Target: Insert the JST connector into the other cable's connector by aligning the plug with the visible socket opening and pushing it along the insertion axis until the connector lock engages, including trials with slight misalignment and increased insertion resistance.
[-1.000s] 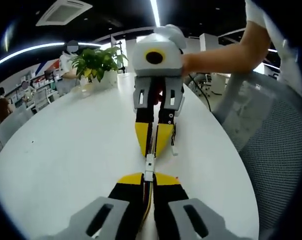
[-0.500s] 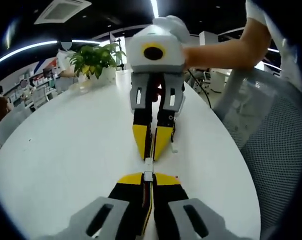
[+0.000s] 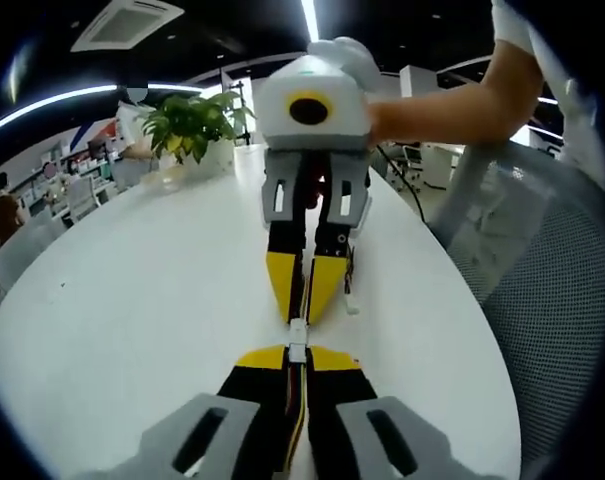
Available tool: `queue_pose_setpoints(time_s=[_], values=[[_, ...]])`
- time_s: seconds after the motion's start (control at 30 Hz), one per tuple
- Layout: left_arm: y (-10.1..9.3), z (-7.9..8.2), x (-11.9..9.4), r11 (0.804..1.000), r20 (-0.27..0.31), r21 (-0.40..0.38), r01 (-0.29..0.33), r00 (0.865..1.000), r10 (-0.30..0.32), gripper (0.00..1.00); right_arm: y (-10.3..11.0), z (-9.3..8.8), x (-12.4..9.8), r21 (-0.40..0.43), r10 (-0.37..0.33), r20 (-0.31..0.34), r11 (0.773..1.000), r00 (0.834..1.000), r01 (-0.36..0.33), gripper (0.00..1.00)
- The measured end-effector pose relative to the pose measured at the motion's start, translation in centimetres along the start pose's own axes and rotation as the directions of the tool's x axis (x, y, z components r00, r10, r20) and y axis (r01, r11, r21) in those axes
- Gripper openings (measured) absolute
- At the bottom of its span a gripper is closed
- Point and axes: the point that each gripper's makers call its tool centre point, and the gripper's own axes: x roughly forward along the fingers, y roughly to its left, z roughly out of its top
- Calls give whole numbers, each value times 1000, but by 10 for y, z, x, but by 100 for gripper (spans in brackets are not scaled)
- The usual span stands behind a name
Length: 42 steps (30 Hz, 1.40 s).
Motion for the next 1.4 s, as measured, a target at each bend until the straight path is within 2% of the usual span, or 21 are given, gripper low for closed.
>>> queue_pose_setpoints(time_s=[0.33, 0.67, 0.83, 1.07, 1.4], values=[[1, 1, 0, 1000, 2, 7, -3, 1000, 3, 0, -1, 1, 0, 1, -5, 8, 1000, 1000, 5, 3], [19, 9, 2, 999, -2, 31, -31, 1000, 31, 0, -19, 4, -3, -45, -95, 28, 994, 995, 97, 3], [32, 13, 4, 998, -7, 50, -35, 999, 35, 0, -31, 5, -6, -57, -156, 42, 986, 987, 158, 4], [51, 16, 11, 997, -30, 77, -24, 999, 26, 0, -52, 1, -6, -60, -253, 55, 965, 966, 256, 4], [59, 5, 25, 998, -73, 69, 9, 997, -4, 0, -62, -10, 1, -40, -281, 37, 958, 959, 282, 4]])
